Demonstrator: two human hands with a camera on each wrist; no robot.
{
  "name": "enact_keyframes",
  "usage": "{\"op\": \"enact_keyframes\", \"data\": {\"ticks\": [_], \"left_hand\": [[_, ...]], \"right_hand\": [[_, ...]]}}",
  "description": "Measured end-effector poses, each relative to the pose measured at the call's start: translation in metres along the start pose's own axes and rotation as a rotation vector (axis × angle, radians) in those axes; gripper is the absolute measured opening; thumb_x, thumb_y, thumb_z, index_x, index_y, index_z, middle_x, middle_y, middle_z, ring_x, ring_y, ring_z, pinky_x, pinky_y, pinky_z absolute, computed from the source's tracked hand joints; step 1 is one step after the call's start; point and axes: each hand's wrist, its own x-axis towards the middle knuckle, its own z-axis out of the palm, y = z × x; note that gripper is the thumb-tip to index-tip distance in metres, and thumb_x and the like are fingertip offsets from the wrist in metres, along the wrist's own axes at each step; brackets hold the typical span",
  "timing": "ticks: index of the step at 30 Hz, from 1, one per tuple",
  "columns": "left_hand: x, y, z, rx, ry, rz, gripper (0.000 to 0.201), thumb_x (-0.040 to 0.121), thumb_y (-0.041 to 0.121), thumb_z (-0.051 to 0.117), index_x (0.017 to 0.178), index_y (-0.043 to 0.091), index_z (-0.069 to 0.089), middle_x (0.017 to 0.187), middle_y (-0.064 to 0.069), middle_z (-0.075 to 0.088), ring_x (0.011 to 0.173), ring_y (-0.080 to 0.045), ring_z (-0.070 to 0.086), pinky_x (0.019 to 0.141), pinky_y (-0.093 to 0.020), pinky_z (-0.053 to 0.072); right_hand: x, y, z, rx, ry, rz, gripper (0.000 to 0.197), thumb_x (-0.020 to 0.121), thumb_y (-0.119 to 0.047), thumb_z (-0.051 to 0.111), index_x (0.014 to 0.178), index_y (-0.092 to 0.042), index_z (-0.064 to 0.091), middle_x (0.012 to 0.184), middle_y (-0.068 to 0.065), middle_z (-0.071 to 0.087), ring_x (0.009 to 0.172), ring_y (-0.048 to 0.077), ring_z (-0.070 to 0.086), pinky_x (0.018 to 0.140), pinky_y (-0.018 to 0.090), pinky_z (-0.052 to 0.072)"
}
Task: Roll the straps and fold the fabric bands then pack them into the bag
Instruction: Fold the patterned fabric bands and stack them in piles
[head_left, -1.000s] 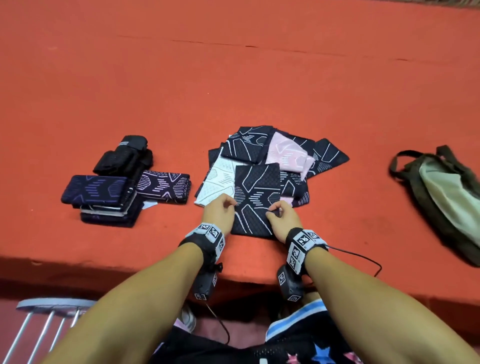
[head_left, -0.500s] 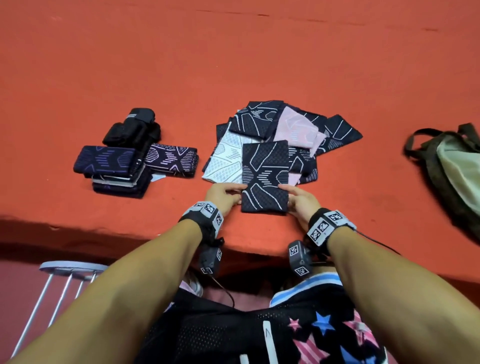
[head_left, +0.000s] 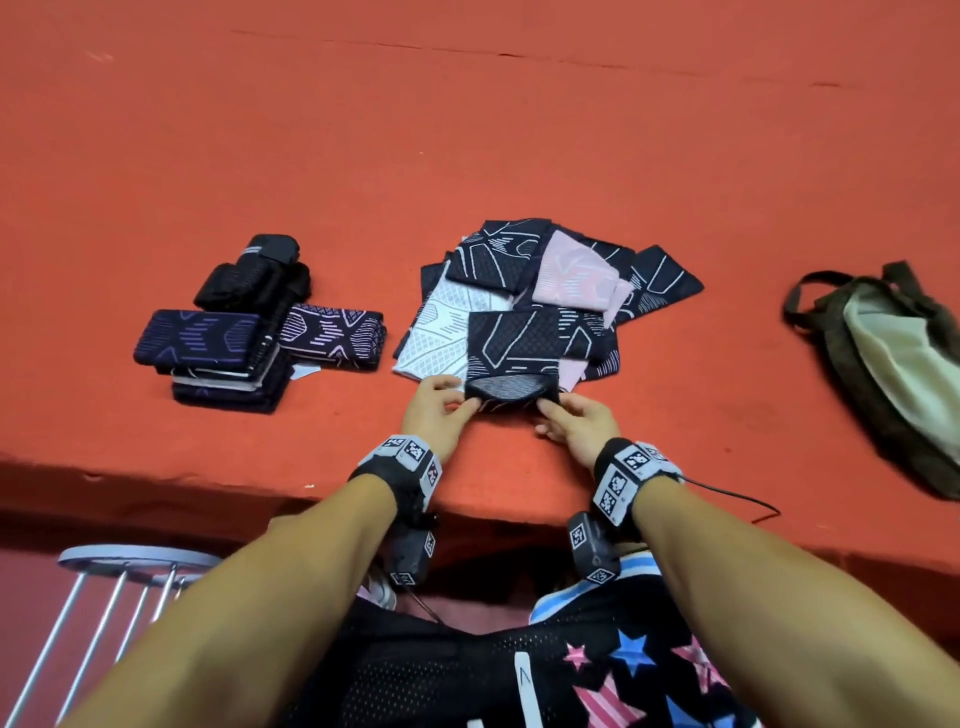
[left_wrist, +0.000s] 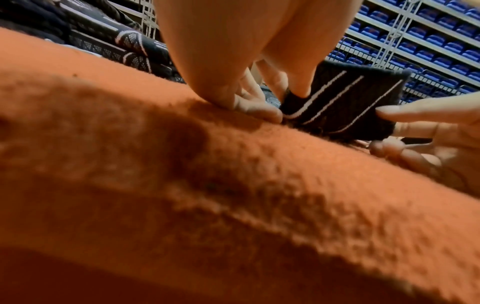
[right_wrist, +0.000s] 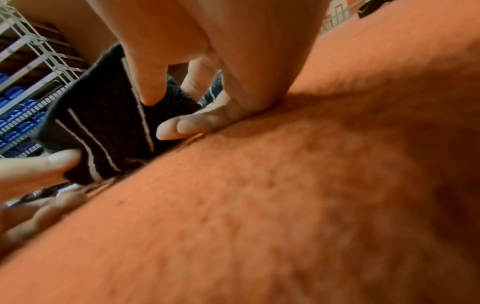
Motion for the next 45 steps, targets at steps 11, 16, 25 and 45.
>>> {"op": "enact_keyframes", "data": {"ticks": [11,16,25,45], "left_hand": [[-0.015,0.003,-0.014,-0.033,-0.019,-0.046,0.027,0.097,0.036,0.062,0.077,0.018,0.062,0.058,0.003,0.060,0.050,-0.013,0.062,0.063,-0.027,0.049],[-0.019,-0.005,-0.011,0.030,-0.005,-0.060,0.031,0.097,0.037,0.061,0.078,0.013,0.065,0.058,0.001,0.063,0.047,-0.003,0.059,0.060,-0.024,0.044],[-0.017,-0.007,-0.013,-0.086,-0.093,-0.085,0.023,0.088,0.022,0.074,0.093,0.024,0.052,0.071,-0.002,0.064,0.061,-0.018,0.069,0.071,-0.036,0.054],[-0.024,-0.005,-0.011,0.033,-0.173,-0.061,0.059,0.080,0.002,0.075,0.129,0.034,0.065,0.083,0.015,0.066,0.060,0.005,0.055,0.072,-0.016,0.046]], "right_hand": [[-0.005,0.002,0.000,-0.112,0.047,-0.075,0.002,0.090,-0.005,0.071,0.088,-0.005,0.072,0.049,-0.006,0.055,0.043,0.005,0.046,0.050,0.017,0.042],[-0.001,0.012,-0.001,-0.279,0.044,-0.096,0.007,0.093,-0.018,0.070,0.086,-0.019,0.071,0.057,-0.001,0.061,0.050,0.008,0.056,0.058,0.022,0.049],[-0.002,0.020,0.000,-0.339,0.097,-0.155,0.018,0.094,-0.017,0.066,0.092,-0.021,0.049,0.065,-0.001,0.059,0.053,0.012,0.062,0.066,0.034,0.056],[0.003,0.024,-0.004,-0.838,-0.064,-0.148,0.071,0.080,-0.040,0.071,0.147,-0.038,0.047,0.109,0.005,0.068,0.096,0.022,0.065,0.093,0.033,0.049]]}}
